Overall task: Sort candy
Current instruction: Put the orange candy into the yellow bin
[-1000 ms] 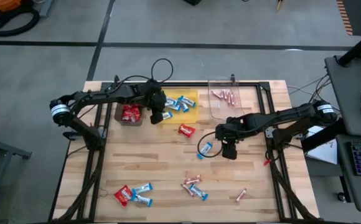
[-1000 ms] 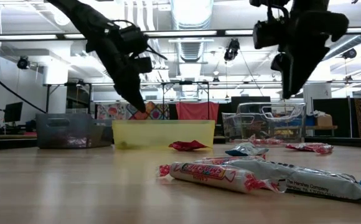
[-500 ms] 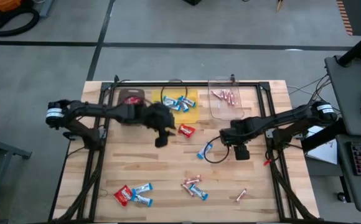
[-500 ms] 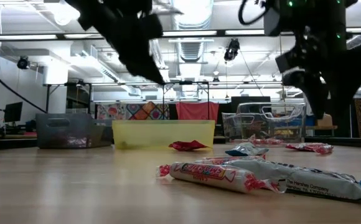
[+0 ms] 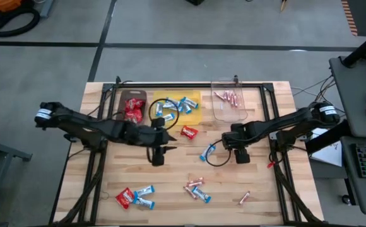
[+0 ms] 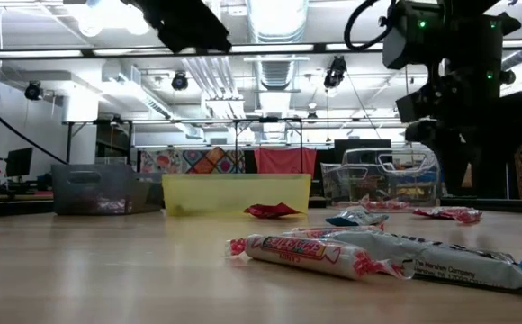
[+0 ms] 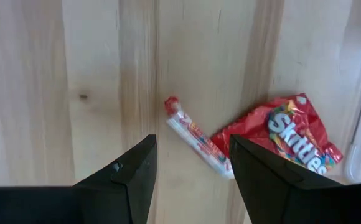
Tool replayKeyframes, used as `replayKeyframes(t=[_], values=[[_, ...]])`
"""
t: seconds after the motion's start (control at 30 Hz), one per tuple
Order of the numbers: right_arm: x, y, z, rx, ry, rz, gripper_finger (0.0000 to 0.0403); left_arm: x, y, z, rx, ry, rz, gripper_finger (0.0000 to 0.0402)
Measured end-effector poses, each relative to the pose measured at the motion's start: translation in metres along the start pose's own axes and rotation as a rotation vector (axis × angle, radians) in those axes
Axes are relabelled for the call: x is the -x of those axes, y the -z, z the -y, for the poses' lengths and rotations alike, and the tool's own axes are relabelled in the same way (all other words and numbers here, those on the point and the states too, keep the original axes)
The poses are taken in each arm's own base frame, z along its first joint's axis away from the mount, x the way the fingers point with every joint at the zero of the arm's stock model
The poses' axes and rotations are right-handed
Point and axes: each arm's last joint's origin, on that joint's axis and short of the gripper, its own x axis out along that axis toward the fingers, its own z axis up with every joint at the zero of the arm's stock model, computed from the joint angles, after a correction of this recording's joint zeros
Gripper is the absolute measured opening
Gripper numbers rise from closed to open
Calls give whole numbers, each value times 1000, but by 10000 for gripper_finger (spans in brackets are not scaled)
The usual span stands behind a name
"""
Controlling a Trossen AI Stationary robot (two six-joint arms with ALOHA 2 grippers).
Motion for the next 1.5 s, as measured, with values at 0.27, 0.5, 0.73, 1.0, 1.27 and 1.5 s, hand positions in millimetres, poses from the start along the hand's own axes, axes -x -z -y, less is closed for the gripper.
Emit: replayKeyframes(t=[0.27, 0.5, 0.73, 1.0, 1.27, 1.5], values=[[-21, -4, -1, 23, 0, -87, 191, 31, -7, 19, -5, -45, 103, 123], [-37, -8, -1, 34, -7, -145, 184, 41, -8, 26, 8, -99, 137, 123], [-40, -9, -2, 40, -15, -145, 88, 37, -6, 28, 30, -100, 121, 123], [-35, -13, -1, 26, -5, -135, 29, 25, -2, 32, 30, -108, 86, 123], [-3, -39, -2, 7, -51, -5, 26, 2, 15, 37, 26, -130, -43, 123], [42, -71, 3, 57, -44, 166, 24, -10, 28, 39, 52, -157, -144, 123]])
